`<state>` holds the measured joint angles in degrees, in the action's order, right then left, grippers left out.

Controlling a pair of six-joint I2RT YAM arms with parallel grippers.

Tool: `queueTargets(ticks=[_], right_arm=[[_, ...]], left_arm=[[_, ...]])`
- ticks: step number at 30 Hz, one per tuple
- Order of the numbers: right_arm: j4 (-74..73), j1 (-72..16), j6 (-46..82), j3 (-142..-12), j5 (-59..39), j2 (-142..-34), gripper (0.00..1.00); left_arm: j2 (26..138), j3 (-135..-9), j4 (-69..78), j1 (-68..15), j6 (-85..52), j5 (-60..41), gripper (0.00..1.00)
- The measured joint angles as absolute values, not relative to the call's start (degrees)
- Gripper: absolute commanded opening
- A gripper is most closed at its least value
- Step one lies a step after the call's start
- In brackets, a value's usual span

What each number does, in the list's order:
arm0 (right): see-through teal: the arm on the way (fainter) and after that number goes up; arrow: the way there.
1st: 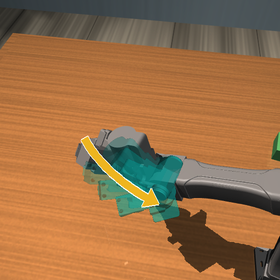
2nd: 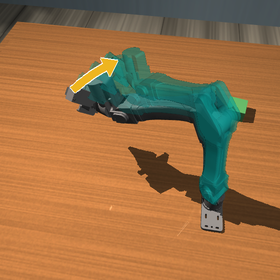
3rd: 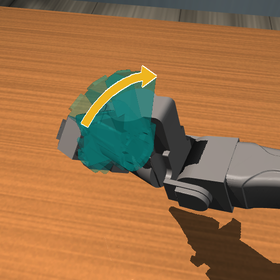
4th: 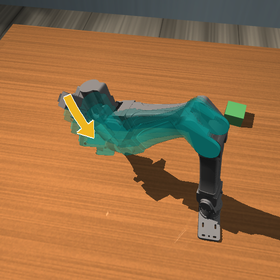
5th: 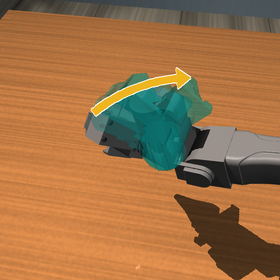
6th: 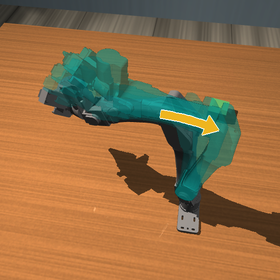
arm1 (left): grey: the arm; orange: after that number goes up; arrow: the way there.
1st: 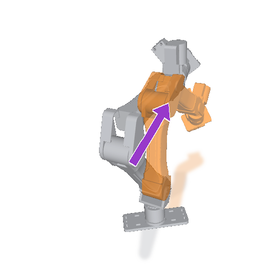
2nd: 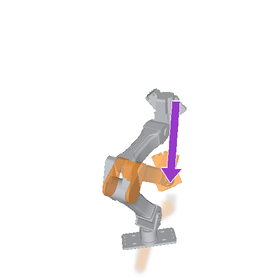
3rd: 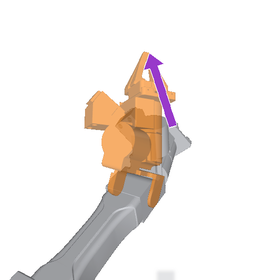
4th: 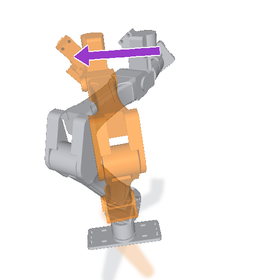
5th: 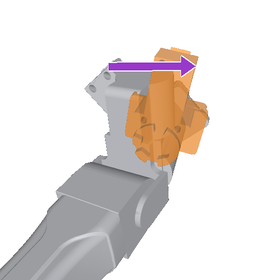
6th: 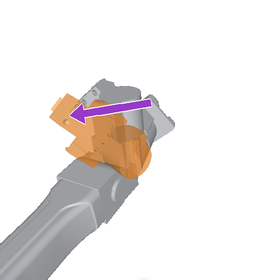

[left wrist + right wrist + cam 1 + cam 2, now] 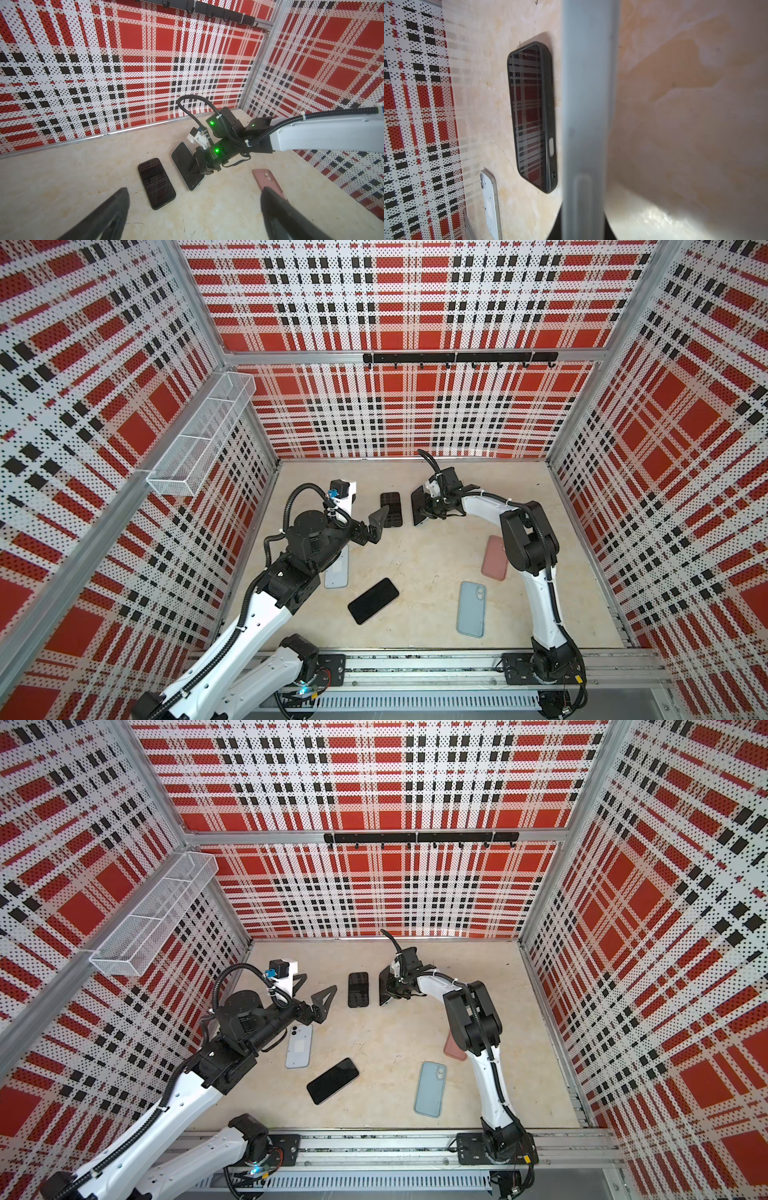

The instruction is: Put the phone into the phone case

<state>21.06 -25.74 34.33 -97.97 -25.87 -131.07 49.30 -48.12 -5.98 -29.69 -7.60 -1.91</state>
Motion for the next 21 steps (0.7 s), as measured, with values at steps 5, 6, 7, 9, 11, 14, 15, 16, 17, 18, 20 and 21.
queueTargets(ticks=[5, 6, 7, 9, 11, 14, 15, 16, 17, 18, 20, 21], right_arm=[[21.5, -25.8, 34.3, -98.7, -26.1, -132.2, 0.16], [21.6, -25.8, 34.3, -98.7, -26.1, -132.2, 0.19], [21.7, -25.8, 34.1, -98.8, -26.0, -132.2, 0.22], [21.8, -25.8, 34.1, -98.9, -25.9, -132.2, 0.24], [21.8, -25.8, 34.1, -98.9, -25.7, -132.2, 0.26], [22.0, -25.8, 34.1, -98.9, -25.0, -132.2, 0.31], [22.0, -25.8, 34.0, -98.9, -24.8, -132.2, 0.32], [22.1, -25.8, 34.0, -98.9, -24.5, -132.2, 0.33], [22.1, -25.8, 34.0, -98.9, -23.9, -132.2, 0.33], [22.1, -25.8, 34.0, -98.9, -23.5, -132.2, 0.34], [22.1, -25.8, 34.1, -98.8, -22.2, -132.1, 0.36], [21.9, -25.8, 34.1, -98.5, -21.5, -132.0, 0.36]], left_arm=[[49.7, -48.1, -6.0, -29.7, -7.6, -2.4, 0.99], [49.8, -48.1, -6.0, -29.7, -7.6, -2.5, 1.00], [49.9, -48.1, -6.0, -29.7, -7.6, -2.6, 0.99], [49.9, -48.1, -6.0, -29.7, -7.6, -2.6, 0.99], [49.9, -48.1, -5.9, -29.7, -7.6, -2.7, 0.99], [49.9, -48.1, -5.9, -29.7, -7.6, -2.8, 0.99], [49.8, -48.1, -5.9, -29.7, -7.6, -2.7, 1.00], [49.8, -48.1, -5.9, -29.7, -7.6, -2.7, 0.99], [49.8, -48.1, -5.9, -29.7, -7.6, -2.7, 0.99], [49.6, -48.1, -5.9, -29.7, -7.6, -2.7, 0.99], [49.4, -48.1, -5.9, -29.7, -7.6, -2.6, 0.99], [49.2, -48.1, -5.9, -29.7, -7.6, -2.5, 0.99]])
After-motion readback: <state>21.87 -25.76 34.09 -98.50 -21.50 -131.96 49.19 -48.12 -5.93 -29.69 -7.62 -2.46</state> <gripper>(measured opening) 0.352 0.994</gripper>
